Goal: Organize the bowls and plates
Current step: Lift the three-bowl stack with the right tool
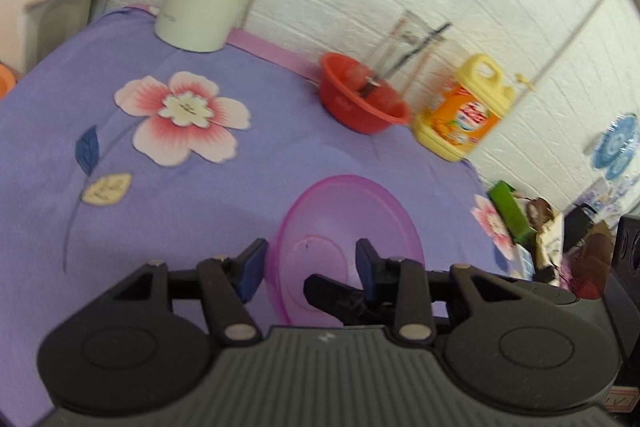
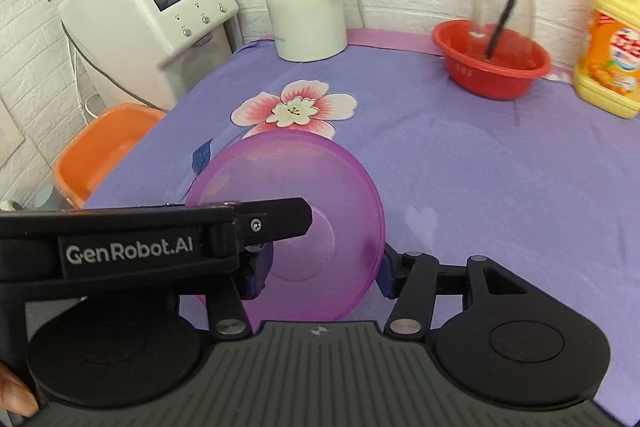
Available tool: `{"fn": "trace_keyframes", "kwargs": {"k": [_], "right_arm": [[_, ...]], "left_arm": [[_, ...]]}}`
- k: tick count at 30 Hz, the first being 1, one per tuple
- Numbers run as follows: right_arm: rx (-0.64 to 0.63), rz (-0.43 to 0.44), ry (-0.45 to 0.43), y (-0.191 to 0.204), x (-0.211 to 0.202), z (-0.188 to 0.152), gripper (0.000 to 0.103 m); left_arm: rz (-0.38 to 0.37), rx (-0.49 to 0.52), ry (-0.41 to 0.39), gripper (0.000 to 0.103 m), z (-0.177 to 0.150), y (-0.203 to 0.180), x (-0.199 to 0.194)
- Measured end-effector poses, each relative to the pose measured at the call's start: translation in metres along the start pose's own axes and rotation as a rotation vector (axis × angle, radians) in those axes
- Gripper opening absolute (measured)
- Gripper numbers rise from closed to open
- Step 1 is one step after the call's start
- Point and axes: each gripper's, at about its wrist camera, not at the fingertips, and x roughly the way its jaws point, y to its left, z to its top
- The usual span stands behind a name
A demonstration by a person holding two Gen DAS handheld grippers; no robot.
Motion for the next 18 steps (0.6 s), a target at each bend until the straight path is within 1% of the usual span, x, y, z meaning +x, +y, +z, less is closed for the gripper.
{"fn": "trace_keyframes", "kwargs": {"k": [4,7,10,13,15,18], "right_arm": [[-0.006,-0.056,-0.016,-0.009,-0.043,-0.033,0.093],[0.007,-0.106,-0.025,-0.021,-0.072,-0.058,0.093],[0.045,-0.131,-0.025,-0.034,-0.096,-0.085,0.093],[0.066,-0.15,-0.015,-0.043,-0.11,-0.11,0.094],[0.074,-0.15,0.001,-0.046,-0.112,-0.123,0.094],[0.083,-0.137,0.015,-0.049,-0.112,-0.135,0.094]], "left_arm": [[-0.039,0.045,-0.004,0.034,-0.034,-0.041,-0.019],[-0.082,0.071,0.019,0.035,-0.061,-0.07,-0.024],[-0.124,0.098,0.05,0.036,-0.091,-0.092,-0.029],[-0.142,0.111,0.093,0.037,-0.119,-0.104,-0.028],[-0.138,0.127,0.114,0.038,-0.132,-0.108,-0.027],[-0.129,0.134,0.139,0.038,-0.142,-0.108,-0.023]]}}
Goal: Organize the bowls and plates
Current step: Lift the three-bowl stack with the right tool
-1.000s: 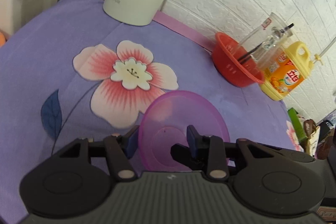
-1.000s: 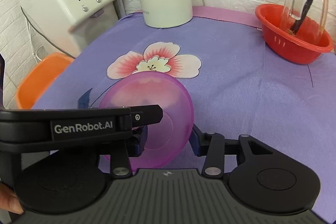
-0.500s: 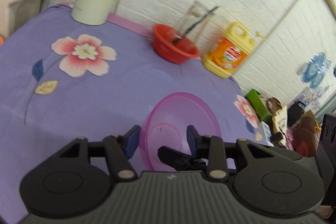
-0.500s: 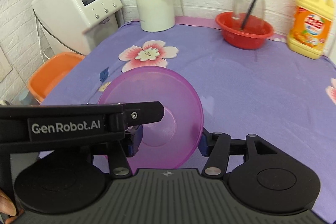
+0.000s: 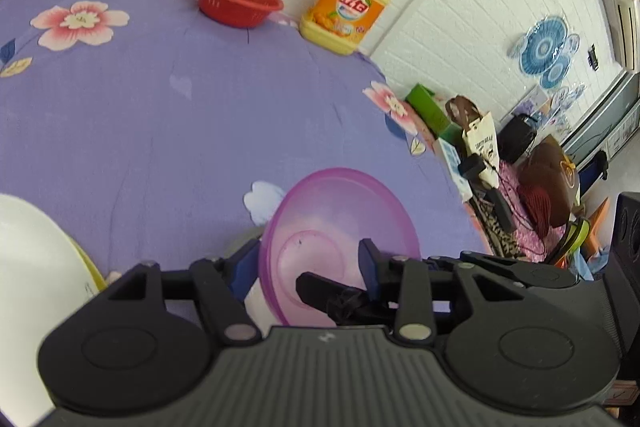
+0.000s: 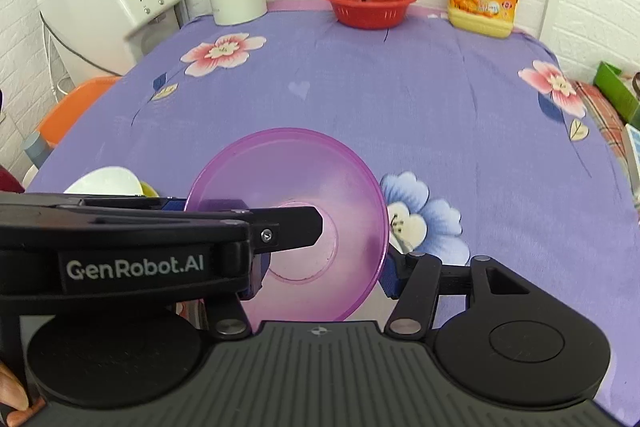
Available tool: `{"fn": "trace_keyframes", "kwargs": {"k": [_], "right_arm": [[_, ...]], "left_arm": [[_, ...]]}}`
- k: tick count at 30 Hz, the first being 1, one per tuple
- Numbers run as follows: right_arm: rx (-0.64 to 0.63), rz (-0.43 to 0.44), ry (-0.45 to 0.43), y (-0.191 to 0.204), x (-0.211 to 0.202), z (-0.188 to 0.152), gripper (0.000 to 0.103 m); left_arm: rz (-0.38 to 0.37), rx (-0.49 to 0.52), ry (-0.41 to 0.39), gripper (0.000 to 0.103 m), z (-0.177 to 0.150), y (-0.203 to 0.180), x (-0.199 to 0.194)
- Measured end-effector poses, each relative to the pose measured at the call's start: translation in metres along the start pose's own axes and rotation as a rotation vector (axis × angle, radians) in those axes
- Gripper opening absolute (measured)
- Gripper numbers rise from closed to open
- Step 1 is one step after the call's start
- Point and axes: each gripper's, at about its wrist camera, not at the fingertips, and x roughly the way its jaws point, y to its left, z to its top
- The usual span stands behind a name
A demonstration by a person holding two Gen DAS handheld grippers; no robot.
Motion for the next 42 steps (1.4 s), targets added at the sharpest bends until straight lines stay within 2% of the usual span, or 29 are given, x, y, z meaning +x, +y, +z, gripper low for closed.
{"fn": "trace_keyframes", "kwargs": {"k": [6,8,10,13,15,17,22,26,30,33,42], "right_arm": [[0.009,0.02,0.011,-0.008,-0.001,-0.012,0.093],[0.016,0.012,0.002,-0.011,-0.004,-0.013,0.093],[0.016,-0.003,-0.011,-0.013,-0.008,-0.015,0.095],[0.028,-0.016,-0.034,-0.019,-0.014,-0.017,0.1],[0.046,-0.02,-0.058,-0.025,-0.02,-0.019,0.103],[0.079,-0.011,-0.108,-0.03,-0.029,-0.024,0.103],[0.152,-0.013,-0.262,-0.025,-0.048,-0.05,0.103],[0.21,-0.033,-0.335,-0.015,-0.05,-0.076,0.103],[0.231,-0.022,-0.302,-0.015,-0.039,-0.082,0.103],[0.248,-0.066,-0.291,-0.021,-0.032,-0.076,0.103],[0.318,-0.052,-0.26,-0.035,-0.015,-0.077,0.103]], "left_arm": [[-0.021,0.014,0.024,0.044,-0.006,0.001,0.007],[-0.021,0.024,0.02,0.057,-0.006,0.001,0.008],[-0.026,0.046,0.002,0.058,-0.006,0.001,0.007],[-0.03,0.06,-0.017,0.067,-0.004,0.001,0.001],[-0.022,0.077,-0.053,0.067,-0.002,0.001,-0.008],[-0.017,0.08,-0.102,0.072,-0.002,0.004,-0.02],[0.059,0.056,-0.212,0.072,-0.015,0.013,-0.046],[0.137,0.065,-0.222,0.072,-0.028,0.018,-0.046],[0.196,0.095,-0.21,0.072,-0.032,0.022,-0.039],[0.19,0.072,-0.184,0.072,-0.032,0.027,-0.032],[0.206,0.079,-0.156,0.072,-0.027,0.028,-0.021]]}}
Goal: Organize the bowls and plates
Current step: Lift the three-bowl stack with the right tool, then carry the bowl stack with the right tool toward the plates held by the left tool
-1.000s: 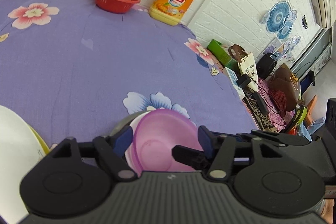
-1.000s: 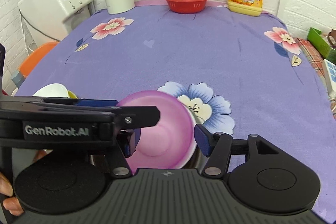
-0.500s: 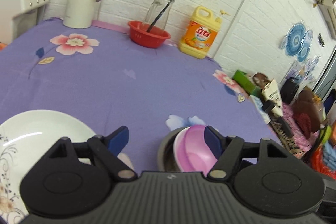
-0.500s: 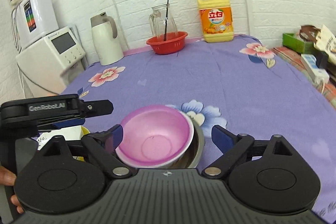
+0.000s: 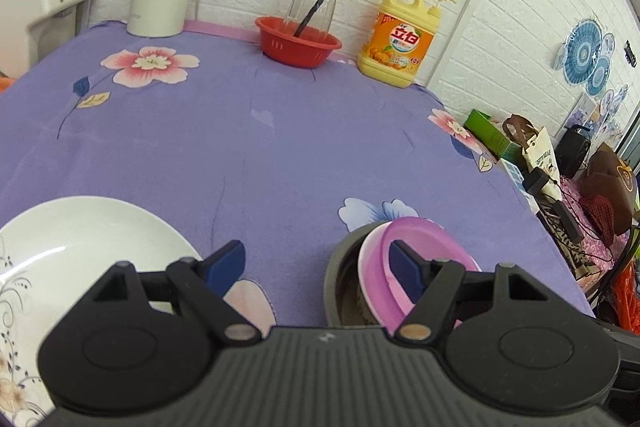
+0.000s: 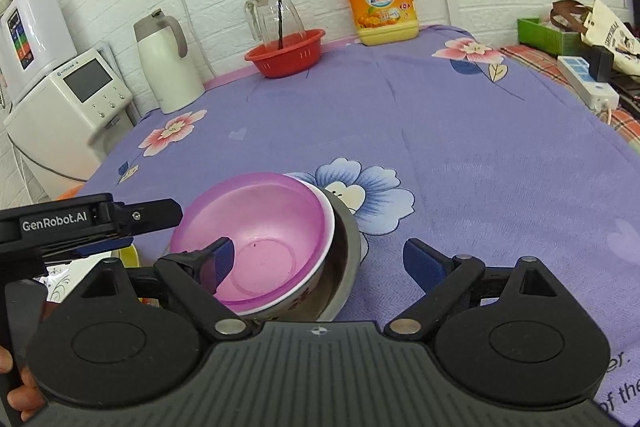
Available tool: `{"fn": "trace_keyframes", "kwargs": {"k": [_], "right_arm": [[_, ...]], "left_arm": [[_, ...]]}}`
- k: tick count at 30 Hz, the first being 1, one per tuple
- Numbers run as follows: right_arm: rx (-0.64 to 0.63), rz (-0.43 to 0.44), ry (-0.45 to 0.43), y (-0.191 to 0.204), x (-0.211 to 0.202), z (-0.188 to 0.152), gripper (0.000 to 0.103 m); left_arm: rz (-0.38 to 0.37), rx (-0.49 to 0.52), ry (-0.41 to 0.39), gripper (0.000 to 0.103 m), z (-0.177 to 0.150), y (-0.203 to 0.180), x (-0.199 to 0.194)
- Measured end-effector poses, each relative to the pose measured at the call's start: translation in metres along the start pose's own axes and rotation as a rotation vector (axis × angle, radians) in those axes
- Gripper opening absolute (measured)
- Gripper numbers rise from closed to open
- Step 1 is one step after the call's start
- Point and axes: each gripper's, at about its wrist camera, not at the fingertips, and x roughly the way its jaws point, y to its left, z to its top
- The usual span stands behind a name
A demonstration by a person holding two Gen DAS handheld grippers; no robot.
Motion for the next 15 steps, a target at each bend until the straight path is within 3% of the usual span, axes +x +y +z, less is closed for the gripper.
{"fn": "trace_keyframes", "kwargs": {"k": [8,15], "right_arm": [[0.01,0.007,0.028,-0.003,0.013,0.001,0.103],[-0.001,0.013,0.055,-0.001,0.021,0.001,0.103]], "left_arm": [[0.0,0.016,0.034,0.072,0.004,-0.001,0.013],[-0.116,-0.01,0.106,0.072,0.012,0.005,0.022]]}}
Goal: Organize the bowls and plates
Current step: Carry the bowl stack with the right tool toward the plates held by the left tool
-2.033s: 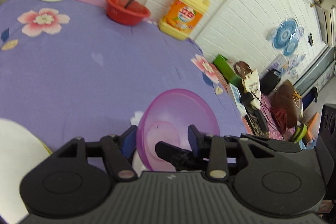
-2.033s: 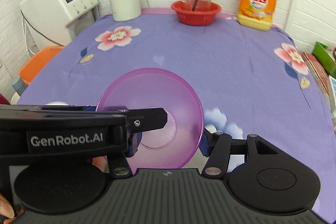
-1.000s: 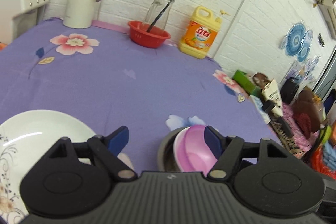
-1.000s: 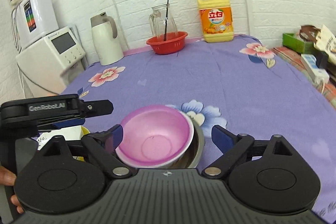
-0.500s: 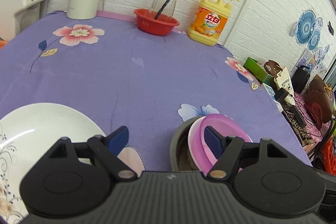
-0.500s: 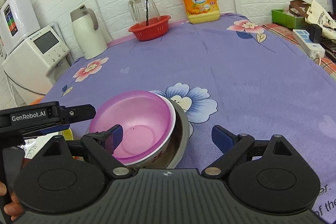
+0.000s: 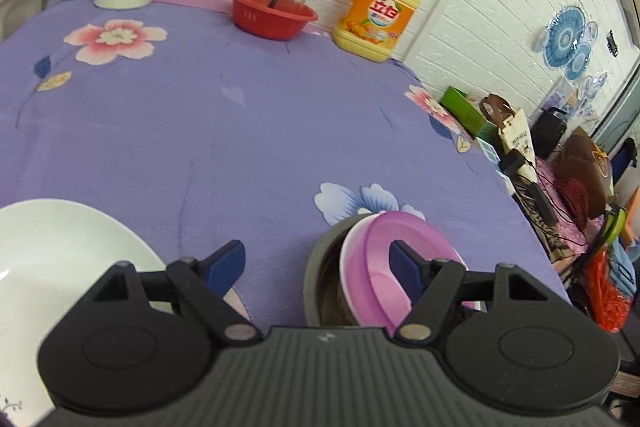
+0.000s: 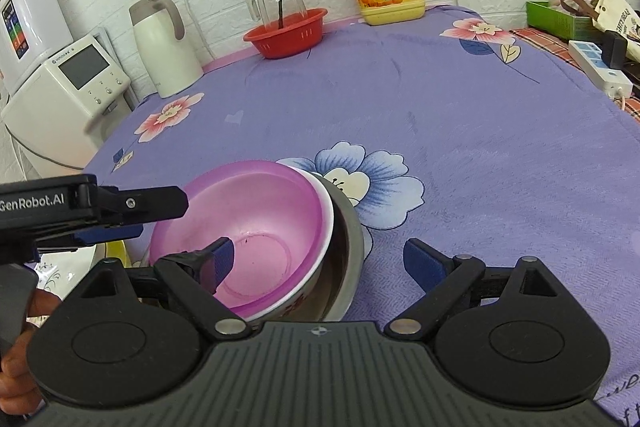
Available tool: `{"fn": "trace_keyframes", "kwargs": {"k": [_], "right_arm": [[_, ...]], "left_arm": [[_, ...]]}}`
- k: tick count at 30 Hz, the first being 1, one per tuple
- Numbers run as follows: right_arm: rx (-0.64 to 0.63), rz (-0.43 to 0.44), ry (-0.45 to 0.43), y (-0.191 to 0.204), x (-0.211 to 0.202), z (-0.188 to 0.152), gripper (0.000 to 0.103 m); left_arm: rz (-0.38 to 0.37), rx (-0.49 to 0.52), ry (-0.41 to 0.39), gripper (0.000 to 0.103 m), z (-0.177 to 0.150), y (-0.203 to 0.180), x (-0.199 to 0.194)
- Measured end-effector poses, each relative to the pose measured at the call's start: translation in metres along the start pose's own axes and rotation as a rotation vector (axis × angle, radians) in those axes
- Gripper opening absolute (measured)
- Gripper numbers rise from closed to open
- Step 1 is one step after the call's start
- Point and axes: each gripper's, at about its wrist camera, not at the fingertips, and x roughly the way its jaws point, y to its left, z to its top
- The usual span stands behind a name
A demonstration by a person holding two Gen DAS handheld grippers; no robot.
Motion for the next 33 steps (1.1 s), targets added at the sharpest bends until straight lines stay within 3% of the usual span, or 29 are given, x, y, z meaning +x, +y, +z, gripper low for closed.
{"fn": "trace_keyframes", "kwargs": {"k": [15,22,29,33], "right_arm": [[-0.041,-0.016,0.025,0.005,0.018,-0.003,0.103],[-0.031,-0.015,0.034,0.006,0.014,-0.004,0.103],[-0.017,0.01,0.056,0.008,0.012,-0.002,0.103],[-0.024,0.002,0.051,0.007,0.01,-0.002,0.103]], "left_arm": [[0.044,0.151,0.015,0.072,0.002,-0.013,0.024],[0.085,0.211,0.094,0.072,0.004,-0.013,0.032],[0.096,0.22,0.084,0.072,0.005,-0.016,0.03],[0.089,0.291,0.07,0.072,0.014,-0.019,0.027]]}}
